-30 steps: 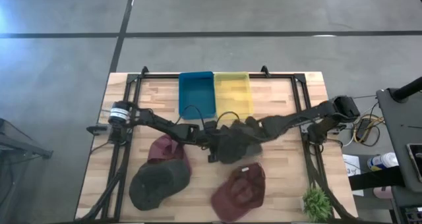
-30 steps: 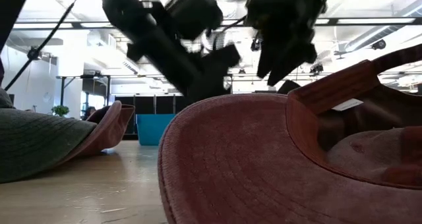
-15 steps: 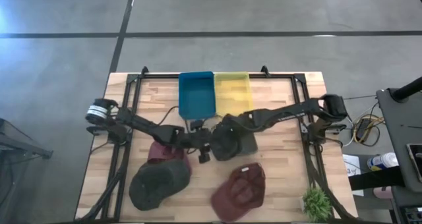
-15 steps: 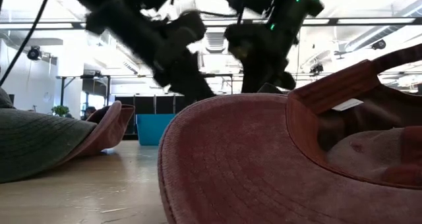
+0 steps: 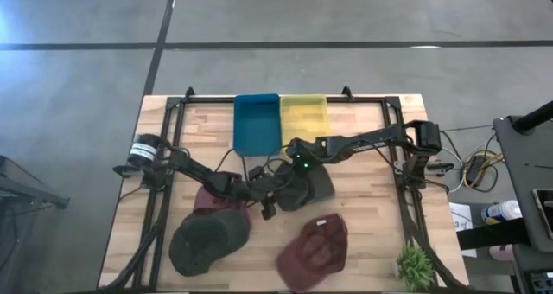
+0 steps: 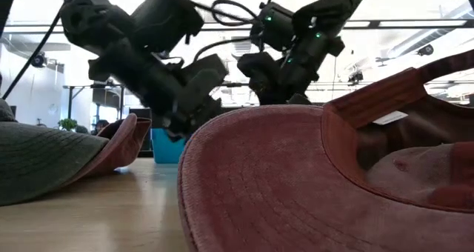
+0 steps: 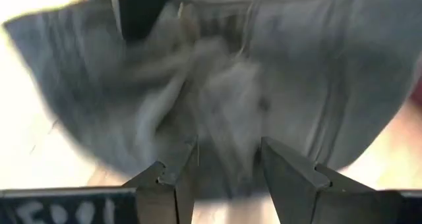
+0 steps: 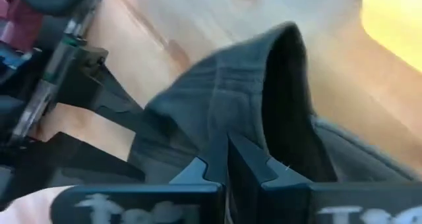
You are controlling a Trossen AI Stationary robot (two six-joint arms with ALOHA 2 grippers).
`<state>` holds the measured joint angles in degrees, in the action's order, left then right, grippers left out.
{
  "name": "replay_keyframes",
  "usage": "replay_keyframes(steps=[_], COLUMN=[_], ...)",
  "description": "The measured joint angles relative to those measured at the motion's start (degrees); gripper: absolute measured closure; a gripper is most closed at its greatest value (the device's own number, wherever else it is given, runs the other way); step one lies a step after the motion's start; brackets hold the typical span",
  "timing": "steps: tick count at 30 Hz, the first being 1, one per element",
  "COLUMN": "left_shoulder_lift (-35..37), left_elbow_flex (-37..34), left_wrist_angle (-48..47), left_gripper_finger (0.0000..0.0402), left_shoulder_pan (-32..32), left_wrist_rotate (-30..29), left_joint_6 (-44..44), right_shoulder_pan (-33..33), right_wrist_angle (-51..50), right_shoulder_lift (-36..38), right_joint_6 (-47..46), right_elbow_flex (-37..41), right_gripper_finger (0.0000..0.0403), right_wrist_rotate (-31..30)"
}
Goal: Pick & Place hat
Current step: Put the black cap into the yellow bin
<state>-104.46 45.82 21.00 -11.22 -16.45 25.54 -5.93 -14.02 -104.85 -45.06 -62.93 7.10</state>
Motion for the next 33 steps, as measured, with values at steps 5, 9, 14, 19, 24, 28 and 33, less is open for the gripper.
replay_keyframes(steps=[5, 9, 14, 19, 24, 28, 33], left_shoulder_lift=[-1.0, -1.2, -1.1, -1.1, -1.0, -1.0, -1.0], left_elbow_flex=[-0.1, -0.5, -0.7, -1.0, -1.1, -1.1, -1.1], left_wrist_angle=[-0.6, -0.5, -0.5, -0.5, -1.4, -2.7, -3.4], left_gripper_finger=[0.0243, 0.0243, 0.0243, 0.0243, 0.0243, 0.0243, 0.0243], left_shoulder_pan=[0.0, -0.1, -0.9, -2.2, -3.8, -4.9, -5.7], left_wrist_rotate=[-2.0, -2.7, -3.1, -3.2, -3.6, -4.5, -5.1], left_joint_6=[1.1, 2.9, 3.9, 5.0, 6.7, 8.9, 9.5], right_shoulder_pan=[0.8, 0.2, 0.6, 0.7, 0.7, 0.7, 0.8], right_wrist_angle=[-7.6, -6.8, 0.6, 5.7, 4.5, 2.2, 0.9], right_shoulder_lift=[4.7, 6.5, 3.4, -1.6, -5.7, -5.5, -2.4], right_joint_6=[3.2, 4.4, 1.0, -1.4, -1.8, -1.1, 2.5], right_elbow_flex=[-2.5, -2.3, -0.2, 0.3, 0.4, 0.3, 0.4], right_gripper_finger=[0.0394, 0.0394, 0.0394, 0.0394, 0.0394, 0.0394, 0.0394], right_wrist_rotate=[-11.0, -7.2, -1.0, 0.9, -0.2, -2.8, -10.2])
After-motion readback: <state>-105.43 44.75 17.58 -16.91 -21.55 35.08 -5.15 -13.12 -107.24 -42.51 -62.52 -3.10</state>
